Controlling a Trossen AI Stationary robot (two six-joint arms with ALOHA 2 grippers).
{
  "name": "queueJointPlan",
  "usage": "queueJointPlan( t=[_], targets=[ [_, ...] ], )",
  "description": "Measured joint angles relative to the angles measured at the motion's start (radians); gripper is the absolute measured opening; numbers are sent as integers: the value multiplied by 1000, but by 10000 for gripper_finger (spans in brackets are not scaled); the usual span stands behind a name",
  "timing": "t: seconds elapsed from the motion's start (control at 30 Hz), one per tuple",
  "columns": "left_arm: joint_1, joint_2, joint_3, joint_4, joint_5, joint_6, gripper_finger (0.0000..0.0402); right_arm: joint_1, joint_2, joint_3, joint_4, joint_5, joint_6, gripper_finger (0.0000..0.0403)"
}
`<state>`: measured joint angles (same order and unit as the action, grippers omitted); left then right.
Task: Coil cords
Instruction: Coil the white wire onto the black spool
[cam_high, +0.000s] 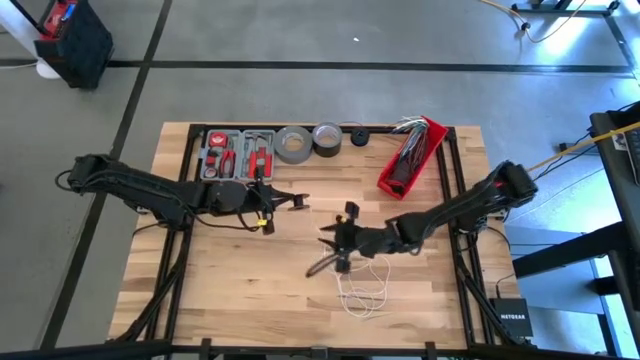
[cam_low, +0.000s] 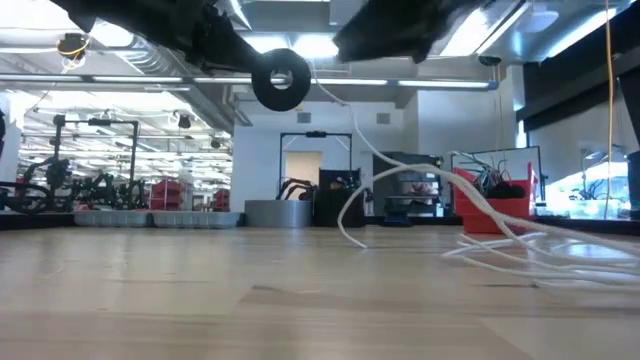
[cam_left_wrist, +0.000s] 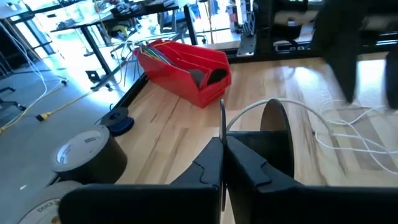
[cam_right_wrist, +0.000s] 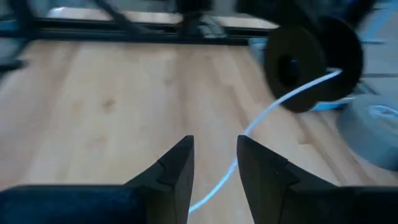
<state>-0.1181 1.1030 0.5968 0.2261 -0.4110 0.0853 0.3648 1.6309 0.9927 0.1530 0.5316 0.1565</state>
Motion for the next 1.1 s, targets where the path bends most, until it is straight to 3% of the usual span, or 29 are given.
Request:
queueJointPlan(
  t=[0.33, 0.7, 1.1],
  targets=[
    [0, 0, 0, -6, 0, 0, 2, -11, 58, 0, 1, 105, 27, 127],
    [0, 0, 0, 5, 0, -7, 2, -11, 121, -1, -32, 53, 23, 125],
    [0, 0, 0, 36, 4, -18, 1, -14, 105, 0, -93, 93, 21, 8]
  ],
)
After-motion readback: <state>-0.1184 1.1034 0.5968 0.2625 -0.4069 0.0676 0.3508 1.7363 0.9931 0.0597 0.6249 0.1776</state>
